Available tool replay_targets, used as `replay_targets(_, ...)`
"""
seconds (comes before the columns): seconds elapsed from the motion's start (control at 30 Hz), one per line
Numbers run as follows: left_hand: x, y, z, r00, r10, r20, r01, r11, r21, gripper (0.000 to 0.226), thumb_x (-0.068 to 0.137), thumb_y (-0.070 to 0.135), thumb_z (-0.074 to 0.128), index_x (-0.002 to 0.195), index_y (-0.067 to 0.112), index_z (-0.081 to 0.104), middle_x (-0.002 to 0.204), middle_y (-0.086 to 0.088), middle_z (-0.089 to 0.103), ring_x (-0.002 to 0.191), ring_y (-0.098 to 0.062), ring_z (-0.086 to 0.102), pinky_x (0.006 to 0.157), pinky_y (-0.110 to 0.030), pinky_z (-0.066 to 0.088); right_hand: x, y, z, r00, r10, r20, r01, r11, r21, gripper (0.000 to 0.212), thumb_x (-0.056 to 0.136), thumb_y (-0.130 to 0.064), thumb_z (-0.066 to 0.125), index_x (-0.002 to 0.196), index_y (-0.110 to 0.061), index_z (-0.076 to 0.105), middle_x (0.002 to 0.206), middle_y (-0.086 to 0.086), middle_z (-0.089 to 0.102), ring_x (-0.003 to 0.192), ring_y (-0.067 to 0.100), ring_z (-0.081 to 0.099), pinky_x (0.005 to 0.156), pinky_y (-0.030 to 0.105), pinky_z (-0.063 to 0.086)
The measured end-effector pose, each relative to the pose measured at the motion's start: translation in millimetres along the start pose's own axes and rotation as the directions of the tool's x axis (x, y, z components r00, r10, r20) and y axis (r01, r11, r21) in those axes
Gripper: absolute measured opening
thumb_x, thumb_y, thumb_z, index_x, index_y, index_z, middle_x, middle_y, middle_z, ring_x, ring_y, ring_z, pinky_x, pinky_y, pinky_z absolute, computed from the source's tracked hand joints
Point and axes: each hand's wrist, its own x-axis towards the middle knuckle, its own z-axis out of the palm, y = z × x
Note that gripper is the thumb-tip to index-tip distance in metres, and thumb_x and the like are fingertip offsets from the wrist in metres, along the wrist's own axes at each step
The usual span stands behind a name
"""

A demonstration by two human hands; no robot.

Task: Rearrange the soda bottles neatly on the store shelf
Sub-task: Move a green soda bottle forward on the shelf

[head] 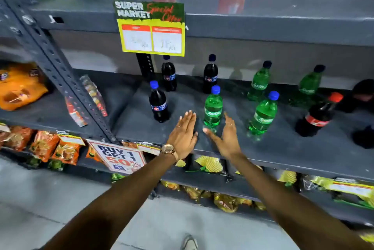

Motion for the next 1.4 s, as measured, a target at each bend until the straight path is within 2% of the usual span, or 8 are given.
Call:
replay_targets(0.13, 23.9, 2.7, 4.6, 0.992, -0.095, 0.077, 0.106, 0.984, -0.146, 0.061, 0.097, 0.022, 0.035, 0.148, 0.002, 0.006, 0.16, -0.019, 0.011, 0.15, -0.029, 0.009, 0.124, -0.039, 0.004, 26.2, -6.5, 10.8, 0.989, 0.058, -0.134, -0.045, 0.994, 0.102, 0.069, 0.073, -0.024, 0.083, 0.128, 0.0, 0.049, 0.125, 0.02, 0.058, 0.123, 0.034, 0.051, 0.102, 0.047, 0.042)
replay_targets(0.4, 32.3, 8.6, 11.5, 0.998, -0.032, 0.051, 0.031, 0.999, 0.015, 0.056, 0.099, 0.026, 0.029, 0.147, -0.001, 0.016, 0.16, -0.017, 0.013, 0.15, -0.03, 0.003, 0.124, -0.041, -0.001, 22.2, 0.4, 13.1, 0.979, 0.013, -0.202, 0.002, 0.997, 0.073, 0.053, 0.075, -0.022, 0.082, 0.117, -0.003, 0.056, 0.114, 0.016, 0.066, 0.11, 0.031, 0.061, 0.092, 0.044, 0.049)
replay_targets(0.67, 37.5, 17.6, 20.6, 0.991, -0.105, 0.079, 0.108, 0.994, -0.035, 0.054, 0.096, 0.016, 0.035, 0.146, 0.0, 0.023, 0.159, -0.02, 0.018, 0.149, -0.031, 0.012, 0.123, -0.042, 0.003, -49.3, 40.7, -46.6, 0.956, 0.119, -0.267, -0.087, 0.988, 0.127, 0.048, 0.075, -0.029, 0.081, 0.111, -0.024, 0.05, 0.099, -0.01, 0.066, 0.093, 0.002, 0.063, 0.08, 0.013, 0.047)
replay_targets(0.83, 39.3, 30.6, 27.1, 0.975, -0.22, 0.022, 0.221, 0.975, -0.031, 0.053, 0.095, 0.016, 0.038, 0.143, -0.003, 0.029, 0.156, -0.023, 0.024, 0.147, -0.036, 0.019, 0.123, -0.048, 0.008, -82.8, 78.1, -110.1, 0.885, 0.193, -0.424, -0.149, 0.98, 0.136, 0.042, 0.078, -0.029, 0.079, 0.111, -0.024, 0.053, 0.098, -0.007, 0.07, 0.091, -0.001, 0.065, 0.073, 0.007, 0.046)
replay_targets(1.0, 43.1, 51.1, 31.6, 0.956, -0.292, -0.026, 0.292, 0.956, -0.028, 0.066, 0.084, 0.024, 0.023, 0.138, -0.011, 0.034, 0.15, -0.031, 0.031, 0.142, -0.045, 0.026, 0.119, -0.054, 0.014, -82.8, 113.6, -170.1, 0.805, 0.242, -0.542, -0.195, 0.97, 0.144, 0.037, 0.08, -0.019, 0.077, 0.107, -0.022, 0.051, 0.092, -0.009, 0.066, 0.084, -0.007, 0.063, 0.069, 0.017, 0.048)
replay_targets(1.07, 41.7, 51.0, 32.0, 0.953, -0.301, -0.026, 0.301, 0.953, -0.007, 0.067, 0.083, 0.025, 0.022, 0.138, -0.011, 0.034, 0.15, -0.032, 0.031, 0.142, -0.045, 0.026, 0.119, -0.054, 0.014, -75.4, 120.1, -181.7, 0.82, 0.238, -0.521, -0.192, 0.971, 0.142, 0.038, 0.081, -0.02, 0.076, 0.109, -0.023, 0.05, 0.095, -0.007, 0.066, 0.086, -0.009, 0.062, 0.071, 0.016, 0.047)
replay_targets(1.23, 42.4, 51.5, 30.8, 0.944, -0.33, -0.031, 0.33, 0.944, 0.0, 0.05, 0.095, 0.013, 0.035, 0.14, -0.008, 0.032, 0.152, -0.028, 0.029, 0.144, -0.041, 0.024, 0.121, -0.051, 0.012, -58.1, 128.2, -184.8, 0.897, 0.178, -0.404, -0.132, 0.981, 0.14, 0.043, 0.08, -0.032, 0.077, 0.114, -0.023, 0.052, 0.104, 0.002, 0.07, 0.099, 0.015, 0.067, 0.085, 0.041, 0.056)
replay_targets(1.4, 42.1, 53.3, 28.2, 0.942, -0.336, -0.022, 0.336, 0.942, -0.001, 0.05, 0.095, 0.011, 0.039, 0.141, -0.007, 0.031, 0.154, -0.027, 0.027, 0.145, -0.039, 0.021, 0.122, -0.048, 0.008, -47.0, 125.9, -175.7, 0.898, 0.142, -0.417, -0.08, 0.983, 0.163, 0.05, 0.08, -0.032, 0.077, 0.121, -0.022, 0.052, 0.11, 0.001, 0.069, 0.103, 0.015, 0.065, 0.088, 0.038, 0.053)
